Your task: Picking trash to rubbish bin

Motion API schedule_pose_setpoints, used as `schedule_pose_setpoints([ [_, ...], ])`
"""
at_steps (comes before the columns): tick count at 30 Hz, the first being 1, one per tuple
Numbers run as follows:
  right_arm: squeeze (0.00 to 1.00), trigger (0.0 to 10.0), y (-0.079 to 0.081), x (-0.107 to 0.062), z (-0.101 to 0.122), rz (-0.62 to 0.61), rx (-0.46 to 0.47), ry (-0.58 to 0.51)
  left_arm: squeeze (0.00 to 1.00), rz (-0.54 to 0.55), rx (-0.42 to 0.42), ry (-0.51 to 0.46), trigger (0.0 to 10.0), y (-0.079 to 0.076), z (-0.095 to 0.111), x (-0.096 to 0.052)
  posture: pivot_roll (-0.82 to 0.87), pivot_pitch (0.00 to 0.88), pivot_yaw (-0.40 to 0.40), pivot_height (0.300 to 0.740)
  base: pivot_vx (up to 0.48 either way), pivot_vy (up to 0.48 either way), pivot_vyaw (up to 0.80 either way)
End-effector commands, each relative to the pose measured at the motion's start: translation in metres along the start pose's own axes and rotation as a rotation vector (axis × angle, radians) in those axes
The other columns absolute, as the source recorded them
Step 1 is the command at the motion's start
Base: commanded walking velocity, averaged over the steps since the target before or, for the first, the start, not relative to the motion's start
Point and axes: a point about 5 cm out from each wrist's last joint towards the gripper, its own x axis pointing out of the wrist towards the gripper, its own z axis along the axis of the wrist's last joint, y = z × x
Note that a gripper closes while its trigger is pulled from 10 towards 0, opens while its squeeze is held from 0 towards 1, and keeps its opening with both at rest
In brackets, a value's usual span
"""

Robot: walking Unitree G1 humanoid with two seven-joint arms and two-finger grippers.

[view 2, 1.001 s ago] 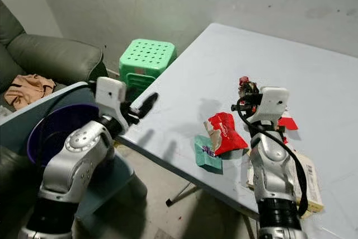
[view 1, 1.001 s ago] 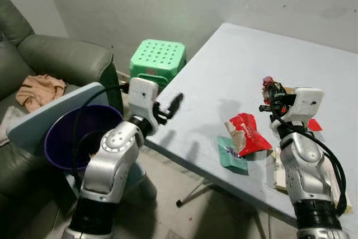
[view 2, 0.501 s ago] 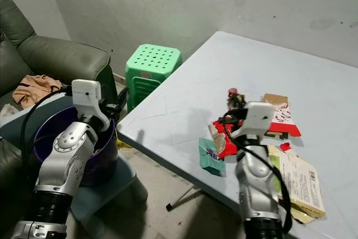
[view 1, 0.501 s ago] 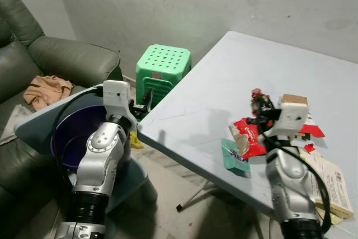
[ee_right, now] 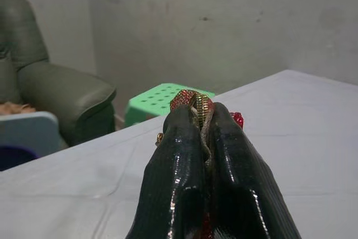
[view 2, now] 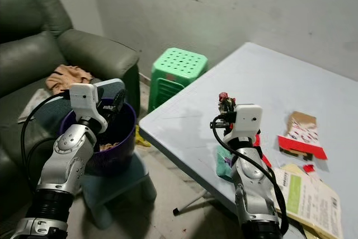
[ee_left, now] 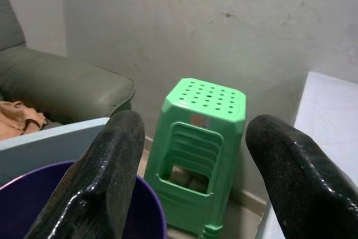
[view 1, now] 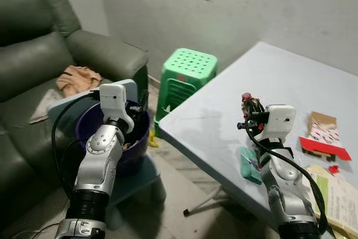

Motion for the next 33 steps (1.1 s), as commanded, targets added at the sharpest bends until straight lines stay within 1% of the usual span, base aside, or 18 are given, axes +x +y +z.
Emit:
schedule_pose_setpoints([
  [1, 0.00, 10.0, -0.001, -0.001, 0.004, 0.006, -0.018, -0.007, 0.00, -0.014, -0.006, -0.002, 10.0, -0.005, 0.001, 0.003, -0.01, 0.000, -0.043, 0.740, 0.000, 0.000, 0.80],
  [6, 0.00, 10.0, 0.002, -0.004, 0.001, 0.026, -0.018, 0.010, 0.00, -0.018, -0.006, 0.007, 10.0, -0.007, -0.002, 0.003, -0.01, 0.000, -0.051, 0.740, 0.000, 0.000, 0.80],
  [10, 0.00, 10.0, 0.004, -0.004, 0.002, 0.036, -0.016, 0.013, 0.00, -0.007, -0.014, 0.017, 10.0, -0.004, -0.004, 0.002, 0.00, 0.000, -0.057, 0.740, 0.000, 0.000, 0.80],
  [16, 0.00, 10.0, 0.004, -0.005, 0.001, 0.051, -0.016, 0.021, 0.00, 0.022, -0.019, 0.016, 10.0, 0.000, -0.004, 0.002, 0.01, 0.000, -0.068, 0.740, 0.000, 0.410, 0.80],
  [18, 0.00, 10.0, 0.004, -0.005, 0.001, 0.056, -0.017, 0.023, 0.00, 0.035, -0.006, 0.015, 10.0, 0.000, -0.005, 0.002, 0.01, 0.000, -0.070, 0.740, 0.000, 0.000, 0.80],
  [23, 0.00, 10.0, 0.004, -0.004, 0.001, 0.059, -0.017, 0.025, 0.00, 0.055, -0.009, 0.032, 10.0, 0.001, -0.006, 0.002, 0.01, 0.000, -0.073, 0.740, 0.000, 0.000, 0.80],
  [24, 0.00, 10.0, 0.004, -0.004, 0.002, 0.062, -0.018, 0.026, 0.00, 0.069, 0.000, 0.045, 10.0, 0.002, -0.007, 0.002, 0.01, 0.000, -0.075, 0.740, 0.000, 0.000, 0.80],
  [28, 0.00, 10.0, 0.004, -0.005, 0.002, 0.070, -0.016, 0.028, 0.00, 0.093, 0.025, 0.048, 10.0, 0.003, -0.008, 0.003, 0.01, 0.000, -0.077, 0.740, 0.000, 0.000, 0.80],
  [33, 0.00, 10.0, 0.003, -0.005, 0.002, 0.075, -0.017, 0.032, 0.00, 0.098, 0.019, 0.054, 10.0, 0.003, -0.009, 0.002, 0.01, 0.000, -0.079, 0.740, 0.000, 0.000, 0.80],
])
